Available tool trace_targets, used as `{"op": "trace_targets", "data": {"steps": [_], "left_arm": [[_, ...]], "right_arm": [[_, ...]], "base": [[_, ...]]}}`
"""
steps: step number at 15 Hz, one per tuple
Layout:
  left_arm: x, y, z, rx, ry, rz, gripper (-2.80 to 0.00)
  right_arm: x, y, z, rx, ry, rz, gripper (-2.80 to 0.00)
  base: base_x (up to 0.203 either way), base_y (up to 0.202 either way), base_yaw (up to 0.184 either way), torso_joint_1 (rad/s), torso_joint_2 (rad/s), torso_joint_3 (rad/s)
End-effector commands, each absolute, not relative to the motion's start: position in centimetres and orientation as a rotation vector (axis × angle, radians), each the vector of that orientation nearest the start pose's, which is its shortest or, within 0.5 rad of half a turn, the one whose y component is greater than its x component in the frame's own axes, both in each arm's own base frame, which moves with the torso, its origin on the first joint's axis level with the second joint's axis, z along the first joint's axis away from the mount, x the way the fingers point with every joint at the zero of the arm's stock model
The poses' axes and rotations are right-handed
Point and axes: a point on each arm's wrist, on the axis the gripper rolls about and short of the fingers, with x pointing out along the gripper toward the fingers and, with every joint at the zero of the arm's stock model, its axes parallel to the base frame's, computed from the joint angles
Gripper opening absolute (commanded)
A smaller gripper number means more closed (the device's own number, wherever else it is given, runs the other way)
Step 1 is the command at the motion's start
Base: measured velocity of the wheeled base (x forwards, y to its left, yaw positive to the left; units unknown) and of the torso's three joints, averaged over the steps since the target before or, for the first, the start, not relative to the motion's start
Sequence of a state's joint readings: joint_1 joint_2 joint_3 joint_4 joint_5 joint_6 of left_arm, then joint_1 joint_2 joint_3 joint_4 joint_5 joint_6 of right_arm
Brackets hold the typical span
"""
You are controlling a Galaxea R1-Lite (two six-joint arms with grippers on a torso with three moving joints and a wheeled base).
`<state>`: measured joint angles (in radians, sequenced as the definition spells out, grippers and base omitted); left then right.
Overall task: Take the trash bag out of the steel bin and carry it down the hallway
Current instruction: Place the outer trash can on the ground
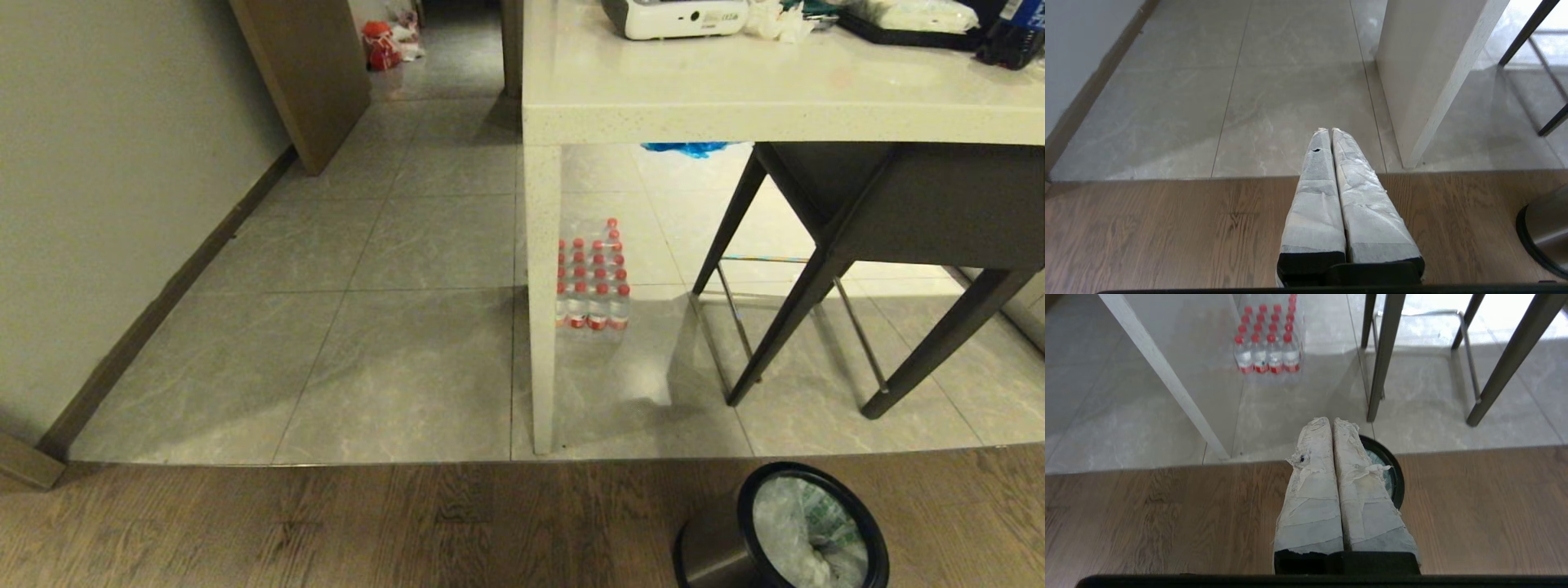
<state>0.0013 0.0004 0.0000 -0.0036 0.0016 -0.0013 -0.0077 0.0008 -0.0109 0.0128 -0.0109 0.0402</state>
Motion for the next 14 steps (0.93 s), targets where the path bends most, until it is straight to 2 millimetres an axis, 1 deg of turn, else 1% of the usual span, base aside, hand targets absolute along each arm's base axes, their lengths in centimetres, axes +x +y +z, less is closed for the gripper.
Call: {"op": "trace_targets", "data": {"steps": [1,14], "left_arm": [[-2.27,0.0,7.56,-0.002,-0.003,0.002,-2.8],[-2.26,0.0,7.56,-0.006,-0.002,0.004,-2.8]], "right_arm": [[-2.36,-0.01,7.7,0.041,0.003,-0.018,-2.8],[-2.41,-0.01,7.62,0.04,0.026,-0.019,-2.8]], "base": [[0.0,0.0,0.0,0.004,0.0,-0.19],[0.0,0.0,0.0,0.002,0.0,-0.198]]}}
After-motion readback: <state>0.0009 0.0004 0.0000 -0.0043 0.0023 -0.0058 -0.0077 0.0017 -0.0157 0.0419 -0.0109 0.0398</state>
